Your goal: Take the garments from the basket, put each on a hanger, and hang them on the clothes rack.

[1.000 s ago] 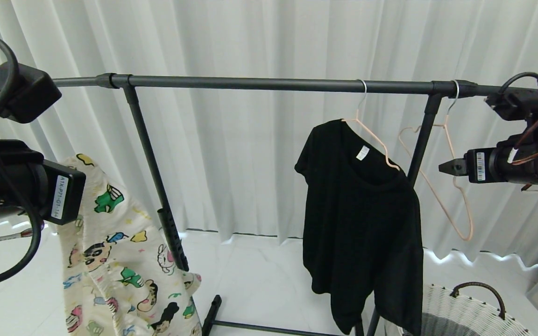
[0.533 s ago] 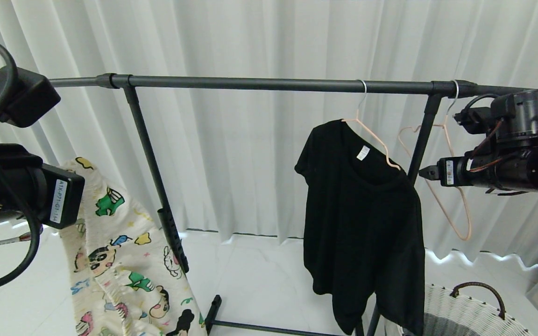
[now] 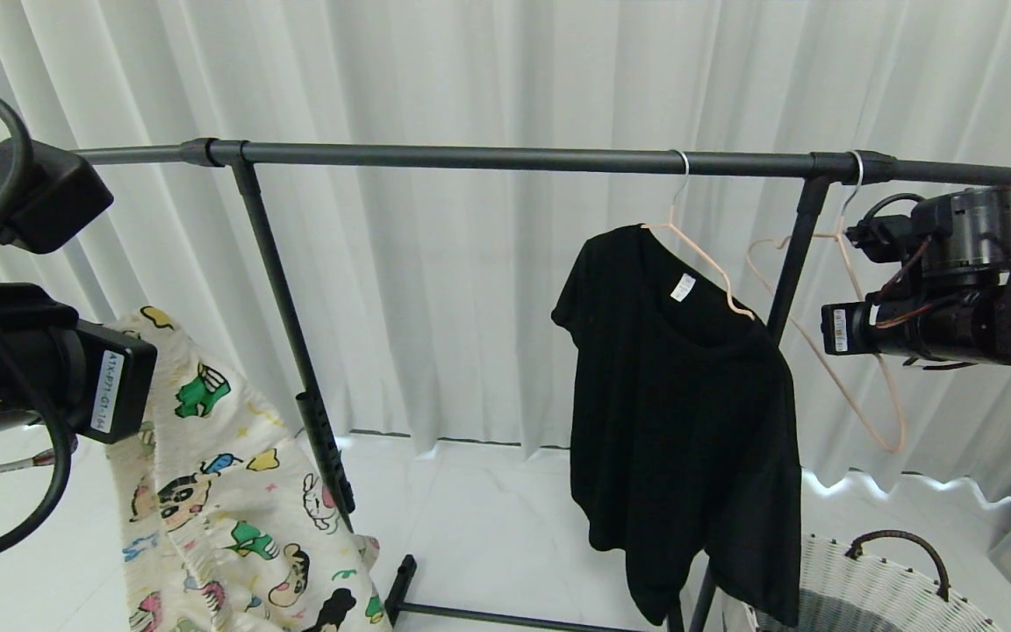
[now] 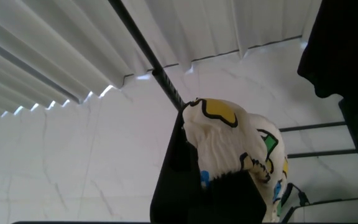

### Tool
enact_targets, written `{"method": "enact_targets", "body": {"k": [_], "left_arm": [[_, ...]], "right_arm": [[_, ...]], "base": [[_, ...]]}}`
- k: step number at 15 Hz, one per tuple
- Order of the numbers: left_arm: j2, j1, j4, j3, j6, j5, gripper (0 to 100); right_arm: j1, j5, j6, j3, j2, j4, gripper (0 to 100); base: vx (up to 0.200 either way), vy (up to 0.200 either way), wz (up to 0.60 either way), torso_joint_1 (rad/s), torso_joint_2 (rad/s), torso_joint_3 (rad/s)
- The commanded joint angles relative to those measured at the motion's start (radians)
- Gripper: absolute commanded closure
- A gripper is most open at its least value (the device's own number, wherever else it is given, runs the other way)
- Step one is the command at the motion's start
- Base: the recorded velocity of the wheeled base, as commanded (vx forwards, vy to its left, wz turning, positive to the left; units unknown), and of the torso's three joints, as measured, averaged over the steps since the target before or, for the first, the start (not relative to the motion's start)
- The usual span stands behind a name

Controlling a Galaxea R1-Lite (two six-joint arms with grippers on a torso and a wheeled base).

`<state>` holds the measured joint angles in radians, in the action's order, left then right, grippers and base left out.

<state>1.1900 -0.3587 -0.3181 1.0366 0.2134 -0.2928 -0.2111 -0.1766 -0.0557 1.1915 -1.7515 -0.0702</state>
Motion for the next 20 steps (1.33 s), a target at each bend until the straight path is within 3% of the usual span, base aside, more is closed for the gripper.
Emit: {"method": "enact_targets", "body": {"k": [1, 10, 15, 20], "left_arm": [[0.0, 0.0, 0.001, -0.001, 0.0, 0.0, 100], [-0.009, 0.001, 0.001, -0.001, 0.0, 0.0, 100], [-0.026, 0.001, 0.001, -0.013, 0.004, -0.06, 100], [-0.059, 0.0, 0.001, -0.052, 0.006, -0.071, 100]], "right_arm": [[0.001, 0.005, -0.004, 0.0, 0.007, -0.002, 100], [0.001, -0.004, -0.004, -0.079, 0.153, -0.049, 100], [-0.005, 0.0, 0.002, -0.276, 0.342, -0.065, 100], [-0.047, 0.0, 0.005, -0.463, 0.546, -0.054, 100]], "base": [[0.0, 0.0, 0.0, 0.0, 0.0, 0.0], [0.0, 0.0, 0.0, 0.0, 0.0, 0.0], [0.0, 0.0, 0.0, 0.0, 0.0, 0.0], [-0.2, 0.0, 0.0, 0.0, 0.0, 0.001]]}}
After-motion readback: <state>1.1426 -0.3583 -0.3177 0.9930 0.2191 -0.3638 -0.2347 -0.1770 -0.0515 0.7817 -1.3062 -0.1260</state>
